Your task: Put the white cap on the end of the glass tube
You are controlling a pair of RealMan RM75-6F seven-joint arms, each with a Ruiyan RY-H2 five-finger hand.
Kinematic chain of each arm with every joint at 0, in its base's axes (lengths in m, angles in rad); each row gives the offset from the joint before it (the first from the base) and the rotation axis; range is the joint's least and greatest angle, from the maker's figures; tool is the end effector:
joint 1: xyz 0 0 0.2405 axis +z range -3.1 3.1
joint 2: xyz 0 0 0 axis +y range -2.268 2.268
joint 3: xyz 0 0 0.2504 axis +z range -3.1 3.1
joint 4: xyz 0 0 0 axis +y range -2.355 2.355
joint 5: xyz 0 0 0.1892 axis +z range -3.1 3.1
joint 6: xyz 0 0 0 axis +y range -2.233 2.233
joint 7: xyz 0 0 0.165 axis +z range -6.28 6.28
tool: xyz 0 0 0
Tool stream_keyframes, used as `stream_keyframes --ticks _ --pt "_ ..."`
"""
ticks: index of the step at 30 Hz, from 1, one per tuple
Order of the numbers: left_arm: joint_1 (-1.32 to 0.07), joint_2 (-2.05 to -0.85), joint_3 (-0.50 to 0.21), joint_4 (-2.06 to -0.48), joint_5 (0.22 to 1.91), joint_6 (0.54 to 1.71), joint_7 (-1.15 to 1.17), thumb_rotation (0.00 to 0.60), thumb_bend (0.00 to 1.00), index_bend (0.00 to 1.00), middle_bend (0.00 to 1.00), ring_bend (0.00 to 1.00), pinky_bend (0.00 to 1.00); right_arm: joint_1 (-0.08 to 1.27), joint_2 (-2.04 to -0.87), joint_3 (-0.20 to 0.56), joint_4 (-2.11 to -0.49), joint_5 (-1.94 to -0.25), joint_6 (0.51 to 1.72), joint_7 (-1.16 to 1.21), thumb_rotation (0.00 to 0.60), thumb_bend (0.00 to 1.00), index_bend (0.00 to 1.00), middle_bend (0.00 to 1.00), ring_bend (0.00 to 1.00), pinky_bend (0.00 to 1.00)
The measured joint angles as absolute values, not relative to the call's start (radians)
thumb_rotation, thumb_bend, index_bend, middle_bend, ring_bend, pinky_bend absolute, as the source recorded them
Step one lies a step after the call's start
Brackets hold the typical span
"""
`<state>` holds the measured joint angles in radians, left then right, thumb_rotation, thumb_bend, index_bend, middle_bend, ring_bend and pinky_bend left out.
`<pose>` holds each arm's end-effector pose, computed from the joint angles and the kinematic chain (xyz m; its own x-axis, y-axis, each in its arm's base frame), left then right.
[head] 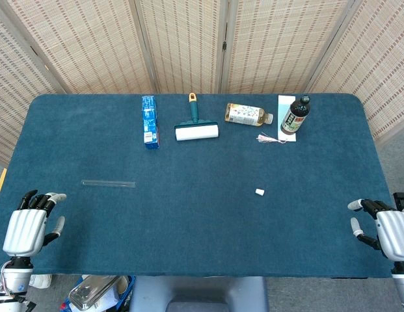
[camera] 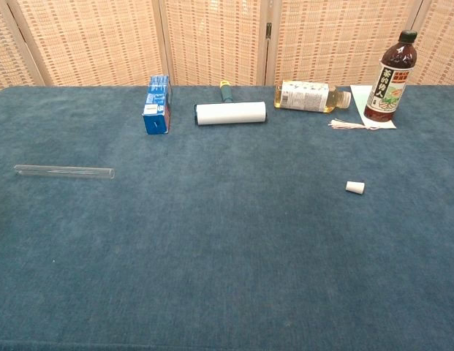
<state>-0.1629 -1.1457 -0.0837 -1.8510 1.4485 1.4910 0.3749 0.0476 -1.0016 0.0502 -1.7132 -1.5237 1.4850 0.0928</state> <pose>-0.2386 0.2210 0.1595 0.4865 -0.0443 0.8725 0.8712 -0.0498 -0.4883 -0.2889 -0.1881 0.2007 0.3254 -0.0167 0.9454 -0.9456 -0.0019 0.3254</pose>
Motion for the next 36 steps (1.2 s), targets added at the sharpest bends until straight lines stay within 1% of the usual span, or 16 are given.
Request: stream_keyframes --ticks 12,15,17,20,22,24,25,27,28,33,36 --pt "-0.158 -1.141 -0.08 -1.847 1.453 1.494 0.367 0.6 0.38 0.29 0.32 0.29 0.15 0.046 -0.998 0.051 -1.719 -1.534 1.498 0.09 0.6 0.42 0.4 0.44 0.41 0.54" --pt "-0.16 -1.141 -0.081 -1.844 1.454 1.49 0.363 0.6 0.38 0.29 0.32 0.29 0.15 0.047 -0.999 0.053 -1.72 -1.535 1.501 0.091 0.6 0.42 0.37 0.44 0.41 0.54" --pt "-0.166 -1.141 -0.083 -1.839 1.455 1.482 0.361 0.6 0.38 0.29 0.32 0.3 0.15 0.048 -0.997 0.053 -1.723 -1.536 1.499 0.09 0.6 0.42 0.36 0.44 0.41 0.54" --pt "-0.18 -1.139 -0.089 -1.833 1.455 1.465 0.36 0.6 0.38 0.29 0.32 0.36 0.19 0.052 -0.993 0.053 -1.728 -1.538 1.494 0.084 0.6 0.42 0.36 0.44 0.41 0.54" --pt "-0.189 -1.138 -0.094 -1.83 1.454 1.455 0.358 0.6 0.38 0.29 0.34 0.43 0.28 0.057 -0.99 0.055 -1.733 -1.538 1.489 0.079 0.6 0.42 0.36 0.44 0.41 0.54" --pt "-0.207 -1.139 -0.104 -1.822 1.455 1.438 0.353 0.6 0.38 0.29 0.39 0.49 0.41 0.063 -0.987 0.058 -1.738 -1.537 1.481 0.075 0.6 0.42 0.36 0.44 0.41 0.54" --pt "-0.22 -1.139 -0.109 -1.818 1.455 1.423 0.351 0.6 0.38 0.29 0.41 0.51 0.45 0.066 -0.986 0.059 -1.74 -1.537 1.478 0.073 0.6 0.42 0.36 0.44 0.41 0.54" --pt "-0.255 -1.138 -0.12 -1.806 1.452 1.374 0.349 0.6 0.38 0.28 0.46 0.59 0.62 0.073 -0.983 0.061 -1.746 -1.537 1.47 0.066 0.6 0.42 0.36 0.44 0.41 0.54" --pt "-0.273 -1.138 -0.125 -1.801 1.449 1.347 0.348 0.6 0.38 0.27 0.49 0.62 0.68 0.075 -0.982 0.061 -1.748 -1.536 1.468 0.064 0.6 0.42 0.36 0.44 0.41 0.54" --pt "-0.384 -1.142 -0.156 -1.762 1.404 1.173 0.349 0.6 0.38 0.27 0.68 0.8 0.9 0.084 -0.976 0.064 -1.756 -1.53 1.454 0.057 0.6 0.42 0.36 0.46 0.42 0.54" --pt "-0.457 -1.155 -0.175 -1.727 1.351 1.066 0.355 0.6 0.38 0.28 0.78 0.9 0.99 0.087 -0.972 0.066 -1.762 -1.527 1.451 0.052 0.6 0.42 0.36 0.46 0.42 0.54"
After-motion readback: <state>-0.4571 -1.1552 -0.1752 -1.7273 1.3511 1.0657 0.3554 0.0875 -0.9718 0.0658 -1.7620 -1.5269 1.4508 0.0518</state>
